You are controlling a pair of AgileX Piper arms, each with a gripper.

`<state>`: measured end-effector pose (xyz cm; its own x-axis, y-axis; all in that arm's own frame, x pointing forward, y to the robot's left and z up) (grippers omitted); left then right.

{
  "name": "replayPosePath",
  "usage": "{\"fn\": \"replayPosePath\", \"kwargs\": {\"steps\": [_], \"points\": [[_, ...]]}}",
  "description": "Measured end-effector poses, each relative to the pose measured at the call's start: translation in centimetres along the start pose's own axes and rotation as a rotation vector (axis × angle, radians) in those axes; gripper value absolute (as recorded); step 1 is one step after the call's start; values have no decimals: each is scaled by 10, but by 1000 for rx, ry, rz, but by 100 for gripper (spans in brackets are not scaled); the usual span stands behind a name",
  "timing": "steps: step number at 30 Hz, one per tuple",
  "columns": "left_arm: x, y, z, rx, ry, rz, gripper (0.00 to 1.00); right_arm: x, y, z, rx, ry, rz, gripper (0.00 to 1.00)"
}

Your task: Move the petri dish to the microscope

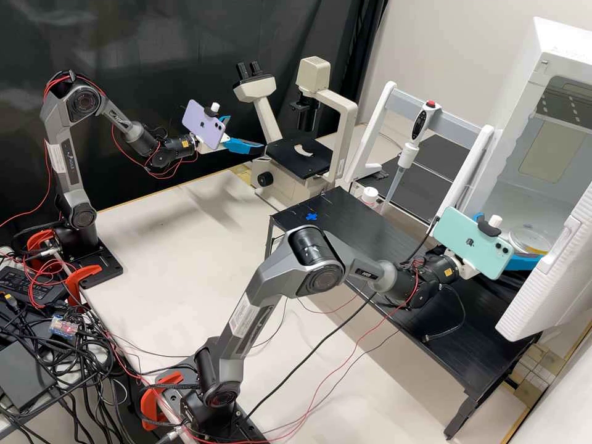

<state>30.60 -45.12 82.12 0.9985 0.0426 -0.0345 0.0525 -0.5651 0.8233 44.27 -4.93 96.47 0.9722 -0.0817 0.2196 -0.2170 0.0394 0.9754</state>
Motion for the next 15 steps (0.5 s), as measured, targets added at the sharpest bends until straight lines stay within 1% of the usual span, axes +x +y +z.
{"fn": "replayPosePath", "kwargs": {"steps": [2, 10, 13, 14, 15], "points": [[0, 0, 0, 0, 0, 0, 100, 5, 0, 2, 3, -9, -3, 100], [0, 0, 0, 0, 0, 0, 100, 32, 3, 7, -3, -23, 6, 100], [0, 0, 0, 0, 0, 0, 100, 40, 4, 9, 24, -33, 5, 100], [0, 0, 0, 0, 0, 0, 100, 42, 3, 10, 42, -37, 3, 100], [0, 0, 0, 0, 0, 0, 100, 44, 4, 10, 53, -38, 2, 100]]}}
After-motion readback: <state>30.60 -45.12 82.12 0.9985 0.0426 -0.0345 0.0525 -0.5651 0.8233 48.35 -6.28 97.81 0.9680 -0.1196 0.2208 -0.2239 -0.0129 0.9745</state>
